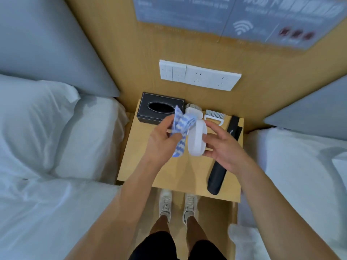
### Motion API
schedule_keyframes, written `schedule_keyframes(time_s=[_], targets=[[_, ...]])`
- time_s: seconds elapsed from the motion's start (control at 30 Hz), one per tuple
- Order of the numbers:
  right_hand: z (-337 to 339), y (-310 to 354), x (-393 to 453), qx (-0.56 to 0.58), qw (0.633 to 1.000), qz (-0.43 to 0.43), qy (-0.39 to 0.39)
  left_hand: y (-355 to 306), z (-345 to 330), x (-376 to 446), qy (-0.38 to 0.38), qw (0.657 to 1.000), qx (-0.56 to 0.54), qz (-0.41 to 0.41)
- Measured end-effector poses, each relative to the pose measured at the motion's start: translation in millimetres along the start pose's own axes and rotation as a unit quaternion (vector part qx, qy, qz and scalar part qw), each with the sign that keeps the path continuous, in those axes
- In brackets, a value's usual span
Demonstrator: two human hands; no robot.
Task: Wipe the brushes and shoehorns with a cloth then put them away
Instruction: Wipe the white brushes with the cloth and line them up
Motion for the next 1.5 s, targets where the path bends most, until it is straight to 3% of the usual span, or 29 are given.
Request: schedule_keyframes(time_s=[0.2, 0.37, 0.57, 0.67, 0.9, 1.2, 1.5], targets=[[-15, 45, -51, -0.056, 0.996, 0.068, -0.026, -67, -8, -36, -0.029, 0.99, 0.056, -0.129], [-17, 70, -80, -0.052, 0.993, 0.106, -0.032, -100, -1, -46, -0.007, 0.994, -0.018, -0.11], [-21, 88, -102, -0.058, 0.99, 0.131, -0.019, -130, -2, -50, -0.007, 0.988, -0.045, -0.145], [-22, 96, -110, -0.063, 0.991, 0.122, -0.008, -141, -11, -53, -0.022, 0.979, 0.029, -0.201], [-11, 111, -120, -0.069, 0.986, 0.15, -0.027, -159, -23, -76, -0.03, 0.913, 0.2, -0.355], [-5, 121, -123, -0.085, 0.983, 0.158, -0.029, -162, -24, -91, 0.074, 0.877, 0.257, -0.4], [-11, 139, -123, -0.116, 0.979, 0.168, -0.018, -188, -22, -88, 0.009, 0.851, 0.302, -0.429]])
Point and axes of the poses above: each hand's wrist, its own x-axis towards the middle knuckle, its own z-axis out of the back of the hand, y = z × x, the point moved 5 cm from there along x, towards the middle knuckle, and after that the axes turned 1 degree about z, right-handed, at the moved point
